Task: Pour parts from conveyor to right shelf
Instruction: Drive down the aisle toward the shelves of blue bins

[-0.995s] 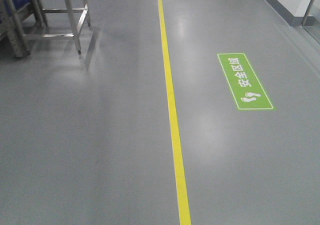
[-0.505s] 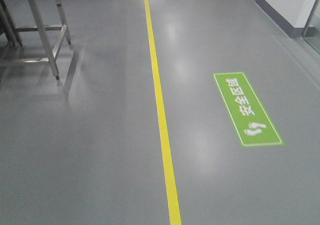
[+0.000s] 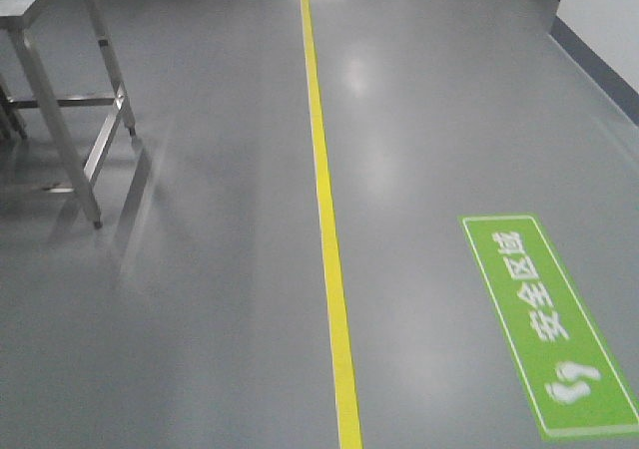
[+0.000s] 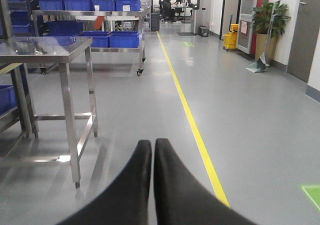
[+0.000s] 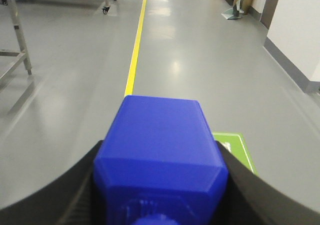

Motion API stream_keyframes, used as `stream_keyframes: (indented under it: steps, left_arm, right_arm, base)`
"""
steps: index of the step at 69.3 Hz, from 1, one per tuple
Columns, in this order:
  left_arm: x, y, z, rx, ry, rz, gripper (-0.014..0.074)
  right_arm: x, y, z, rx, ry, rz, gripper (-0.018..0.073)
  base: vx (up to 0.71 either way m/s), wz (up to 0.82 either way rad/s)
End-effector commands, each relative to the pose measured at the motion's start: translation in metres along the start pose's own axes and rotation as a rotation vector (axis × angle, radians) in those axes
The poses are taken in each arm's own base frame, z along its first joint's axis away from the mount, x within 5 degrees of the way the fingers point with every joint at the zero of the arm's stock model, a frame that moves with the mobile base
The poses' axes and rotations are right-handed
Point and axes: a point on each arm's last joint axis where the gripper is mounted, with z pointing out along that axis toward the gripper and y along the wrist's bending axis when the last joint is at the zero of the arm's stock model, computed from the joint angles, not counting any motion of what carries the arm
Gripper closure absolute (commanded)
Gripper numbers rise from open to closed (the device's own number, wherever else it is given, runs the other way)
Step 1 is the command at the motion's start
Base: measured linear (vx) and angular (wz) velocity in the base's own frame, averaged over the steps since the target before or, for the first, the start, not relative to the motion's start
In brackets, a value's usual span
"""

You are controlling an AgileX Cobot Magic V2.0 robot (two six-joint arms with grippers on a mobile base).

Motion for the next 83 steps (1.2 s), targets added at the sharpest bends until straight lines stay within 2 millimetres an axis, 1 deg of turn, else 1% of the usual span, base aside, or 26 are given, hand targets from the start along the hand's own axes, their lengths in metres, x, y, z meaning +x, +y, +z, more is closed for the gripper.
stream_keyframes:
  steps: [1, 60, 83]
  left_arm:
    - [-0.0145, -0.0008, -0.0025, 0.01, -0.111, -0.016, 0.0603]
    - [-0.0145, -0.0008, -0.0025, 0.01, -0.111, -0.016, 0.0603]
    - [-0.0145, -0.0008, -0.0025, 0.01, -0.111, -0.016, 0.0603]
  right_arm:
    - [-0.0149, -0.0023, -0.0027, 0.02, -0.089, -0.006, 0.0564]
    - [-0.0145, -0.0022, -0.0027, 0.019, -0.085, -0.004, 0.0564]
    - [-0.0146, -0.0023, -0.0027, 0.019, -0.086, -0.004, 0.0564]
  base:
    - [0.92, 0.06]
    - [0.94, -0.02]
    - [0.93, 0.07]
